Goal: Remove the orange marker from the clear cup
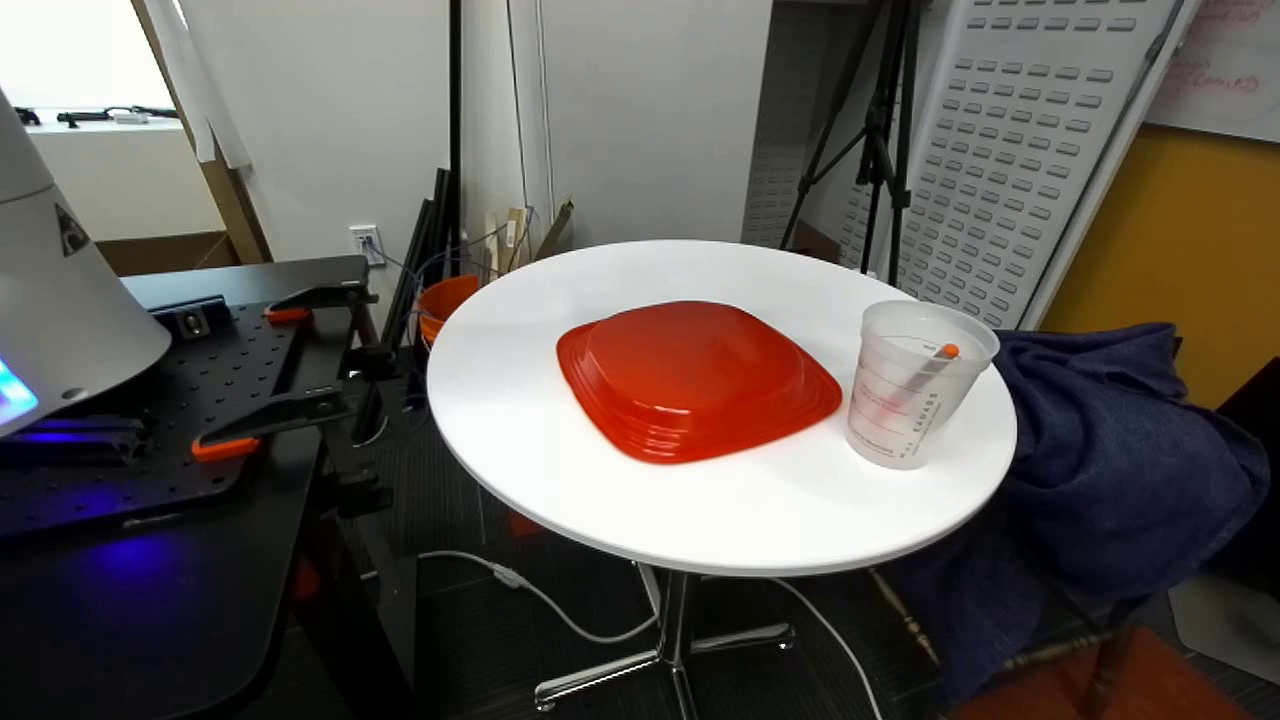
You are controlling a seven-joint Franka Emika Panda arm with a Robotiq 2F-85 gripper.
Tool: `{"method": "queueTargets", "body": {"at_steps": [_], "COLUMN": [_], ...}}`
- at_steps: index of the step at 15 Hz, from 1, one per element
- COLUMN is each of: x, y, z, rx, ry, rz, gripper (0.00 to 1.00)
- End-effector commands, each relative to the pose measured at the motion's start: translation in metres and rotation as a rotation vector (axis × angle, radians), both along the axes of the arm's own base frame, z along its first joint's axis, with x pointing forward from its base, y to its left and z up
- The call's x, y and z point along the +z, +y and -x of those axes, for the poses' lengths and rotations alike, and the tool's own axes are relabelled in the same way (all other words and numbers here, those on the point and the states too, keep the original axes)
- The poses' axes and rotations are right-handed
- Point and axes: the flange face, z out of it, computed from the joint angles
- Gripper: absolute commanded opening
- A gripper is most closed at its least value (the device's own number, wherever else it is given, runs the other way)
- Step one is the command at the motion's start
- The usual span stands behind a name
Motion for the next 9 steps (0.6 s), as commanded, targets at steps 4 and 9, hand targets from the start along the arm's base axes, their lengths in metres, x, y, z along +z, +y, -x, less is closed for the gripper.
{"method": "queueTargets", "body": {"at_steps": [4, 9], "x": [-0.002, -0.009], "y": [0.004, 0.006], "z": [-0.043, -0.056], "rx": [0.009, -0.025], "ry": [0.096, 0.184], "rz": [0.023, 0.054], "gripper": [1.00, 1.00]}}
